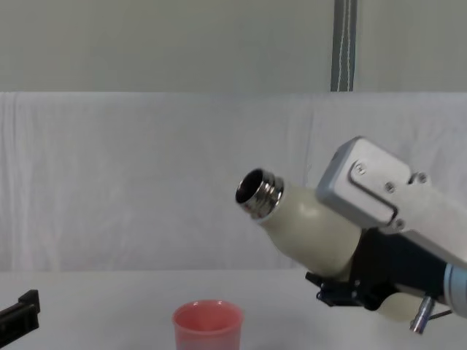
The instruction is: Grasp the thermos with one hand and pour water into the cup lid.
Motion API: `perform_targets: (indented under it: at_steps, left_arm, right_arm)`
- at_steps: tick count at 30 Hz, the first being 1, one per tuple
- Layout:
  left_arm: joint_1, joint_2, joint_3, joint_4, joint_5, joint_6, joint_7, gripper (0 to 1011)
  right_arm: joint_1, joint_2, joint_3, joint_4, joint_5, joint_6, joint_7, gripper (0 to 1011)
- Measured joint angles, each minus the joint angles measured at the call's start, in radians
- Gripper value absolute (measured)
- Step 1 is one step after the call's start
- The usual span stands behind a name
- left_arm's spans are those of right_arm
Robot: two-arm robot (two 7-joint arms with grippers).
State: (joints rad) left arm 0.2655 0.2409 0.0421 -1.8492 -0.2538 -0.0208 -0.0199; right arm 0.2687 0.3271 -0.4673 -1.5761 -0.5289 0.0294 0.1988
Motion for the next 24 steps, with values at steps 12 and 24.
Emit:
perform_targets:
  at_steps: [12, 24]
  left_arm:
    - [0.0, 0.0, 0.0, 0.0, 0.0, 0.0, 0.0, 1001]
    - [0.0, 0.0, 0.0, 0.0, 0.0, 0.0, 0.0, 1001]
  right_arm:
    - [0.035, -0.024, -0.046, 0.057, -0.103, 0.042, -0.005, 950]
    - [0.057, -0.022, -0.093, 0.08, -0.211, 0.039, -0.03, 950]
